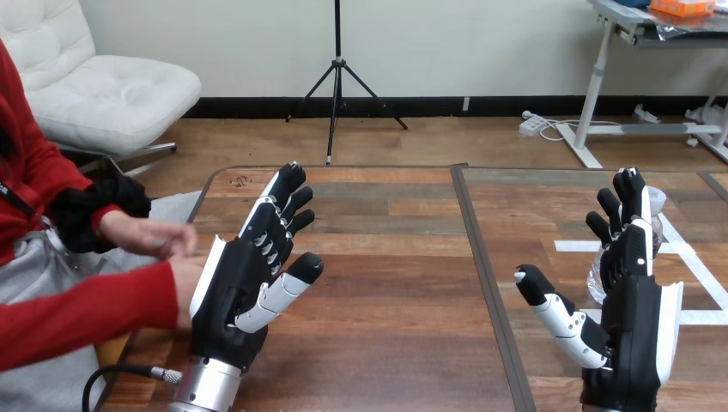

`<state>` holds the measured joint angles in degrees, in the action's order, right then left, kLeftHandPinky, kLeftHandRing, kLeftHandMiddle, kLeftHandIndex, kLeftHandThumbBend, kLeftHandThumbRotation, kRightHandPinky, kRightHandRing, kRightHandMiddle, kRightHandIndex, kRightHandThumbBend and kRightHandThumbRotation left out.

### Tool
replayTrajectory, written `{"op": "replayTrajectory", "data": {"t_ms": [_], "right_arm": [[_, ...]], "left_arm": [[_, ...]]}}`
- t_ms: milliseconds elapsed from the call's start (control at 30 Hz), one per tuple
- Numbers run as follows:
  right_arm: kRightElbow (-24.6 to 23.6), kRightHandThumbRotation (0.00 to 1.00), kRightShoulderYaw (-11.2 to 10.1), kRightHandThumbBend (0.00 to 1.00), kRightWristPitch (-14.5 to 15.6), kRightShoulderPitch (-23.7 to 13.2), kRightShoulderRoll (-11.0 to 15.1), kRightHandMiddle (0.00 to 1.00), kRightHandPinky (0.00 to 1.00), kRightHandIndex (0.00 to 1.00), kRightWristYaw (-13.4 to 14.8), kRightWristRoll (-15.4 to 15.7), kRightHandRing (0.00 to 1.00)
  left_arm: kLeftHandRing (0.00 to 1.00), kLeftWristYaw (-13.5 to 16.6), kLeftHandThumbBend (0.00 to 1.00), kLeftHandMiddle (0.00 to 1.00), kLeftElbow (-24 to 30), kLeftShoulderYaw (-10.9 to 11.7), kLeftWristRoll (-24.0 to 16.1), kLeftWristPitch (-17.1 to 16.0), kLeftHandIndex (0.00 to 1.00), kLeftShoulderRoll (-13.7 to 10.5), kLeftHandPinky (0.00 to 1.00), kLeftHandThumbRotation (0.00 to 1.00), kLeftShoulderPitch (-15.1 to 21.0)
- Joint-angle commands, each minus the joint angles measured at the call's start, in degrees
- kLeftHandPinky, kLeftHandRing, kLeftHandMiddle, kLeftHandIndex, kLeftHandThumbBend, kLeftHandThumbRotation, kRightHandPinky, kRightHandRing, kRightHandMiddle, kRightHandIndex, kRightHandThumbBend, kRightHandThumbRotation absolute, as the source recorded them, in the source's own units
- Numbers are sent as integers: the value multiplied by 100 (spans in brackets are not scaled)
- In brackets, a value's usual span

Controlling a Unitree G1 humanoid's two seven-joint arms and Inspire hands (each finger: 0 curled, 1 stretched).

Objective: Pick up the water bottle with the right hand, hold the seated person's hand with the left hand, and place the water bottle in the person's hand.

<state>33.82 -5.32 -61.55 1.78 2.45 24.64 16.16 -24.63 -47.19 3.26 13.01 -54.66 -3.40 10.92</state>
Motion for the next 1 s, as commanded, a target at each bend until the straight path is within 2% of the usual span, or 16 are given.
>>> {"op": "replayTrajectory", "data": {"t_ms": [0,967], "right_arm": [[-386,55,-64,100,-71,-181,38,97,90,97,-48,0,95],[-608,55,-112,100,80,-159,31,97,90,97,-169,-30,94]], "left_arm": [[94,27,100,96,157,65,-21,-171,94,65,90,65,282],[93,28,100,95,127,84,-14,-178,93,123,88,63,336]]}}
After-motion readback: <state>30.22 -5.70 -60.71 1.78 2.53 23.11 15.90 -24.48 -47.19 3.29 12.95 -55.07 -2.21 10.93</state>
